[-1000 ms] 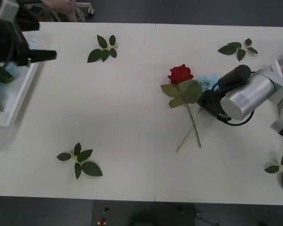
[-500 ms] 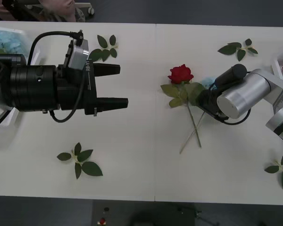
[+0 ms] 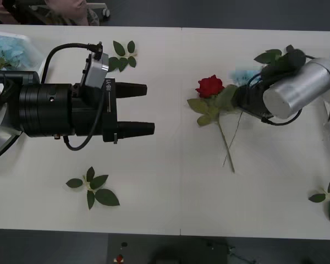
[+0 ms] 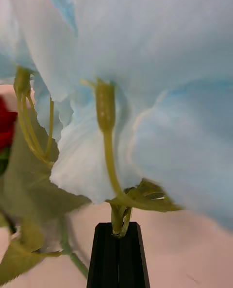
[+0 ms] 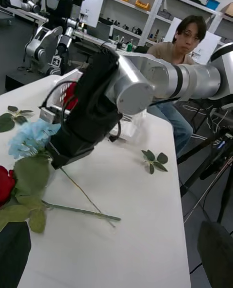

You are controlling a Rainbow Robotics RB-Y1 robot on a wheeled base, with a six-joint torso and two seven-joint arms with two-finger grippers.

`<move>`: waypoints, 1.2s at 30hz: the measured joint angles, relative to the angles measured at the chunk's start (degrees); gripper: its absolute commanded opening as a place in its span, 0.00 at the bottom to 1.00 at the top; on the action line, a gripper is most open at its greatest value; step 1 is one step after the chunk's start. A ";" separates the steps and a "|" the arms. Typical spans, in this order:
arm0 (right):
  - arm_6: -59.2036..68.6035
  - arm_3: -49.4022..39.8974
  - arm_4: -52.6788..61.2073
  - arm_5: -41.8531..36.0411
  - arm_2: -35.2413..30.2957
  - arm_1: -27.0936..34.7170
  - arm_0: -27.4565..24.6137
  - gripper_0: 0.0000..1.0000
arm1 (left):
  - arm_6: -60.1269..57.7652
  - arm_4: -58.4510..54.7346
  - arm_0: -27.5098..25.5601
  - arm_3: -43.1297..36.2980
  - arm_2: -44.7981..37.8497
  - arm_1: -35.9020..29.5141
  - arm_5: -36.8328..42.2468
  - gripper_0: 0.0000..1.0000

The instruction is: Put the red flowers into the right box and the blue flowers into the left box

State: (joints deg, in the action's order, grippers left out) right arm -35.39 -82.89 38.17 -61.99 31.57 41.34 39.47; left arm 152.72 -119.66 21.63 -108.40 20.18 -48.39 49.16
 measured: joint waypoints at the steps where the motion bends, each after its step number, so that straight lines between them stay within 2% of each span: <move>1: -3.19 -1.25 1.84 0.00 -1.00 1.12 0.00 0.00 | 0.00 -0.35 0.00 0.00 0.00 0.00 0.00 1.00; 7: -10.94 -9.90 10.37 0.56 -5.16 8.72 -0.23 0.00 | 0.00 -2.24 0.00 0.01 0.00 0.00 -0.26 1.00; 11: -17.32 -15.72 17.78 6.22 -9.59 11.44 -3.12 0.00 | 0.00 -2.24 0.00 0.02 0.00 0.00 -1.74 1.00; 16: -20.38 -21.14 26.72 15.43 -15.42 11.45 -7.84 0.00 | -0.01 -3.39 0.00 0.41 -0.01 0.00 -1.90 1.00; 20: -25.32 -24.00 31.12 20.79 -14.51 11.17 -8.21 0.00 | -1.69 -9.14 0.00 2.59 -0.01 0.24 -1.90 1.00; 25: -26.18 -26.44 33.95 27.75 -13.56 8.67 -8.21 0.00 | -7.11 -8.51 0.36 7.20 -0.01 4.15 -1.90 1.00; 32: -26.18 -28.60 38.31 36.46 -13.57 7.47 -8.21 0.00 | -12.50 -0.22 5.92 15.53 1.81 11.00 -1.92 1.00; 36: -26.20 -28.63 38.27 36.99 -13.57 5.60 -8.20 0.00 | -13.42 0.16 9.82 19.79 3.84 13.75 -1.93 1.00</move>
State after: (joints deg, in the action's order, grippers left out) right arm -61.59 -111.52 76.43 -25.00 18.00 46.95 31.27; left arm 139.30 -119.50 31.45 -88.61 24.02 -34.64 47.24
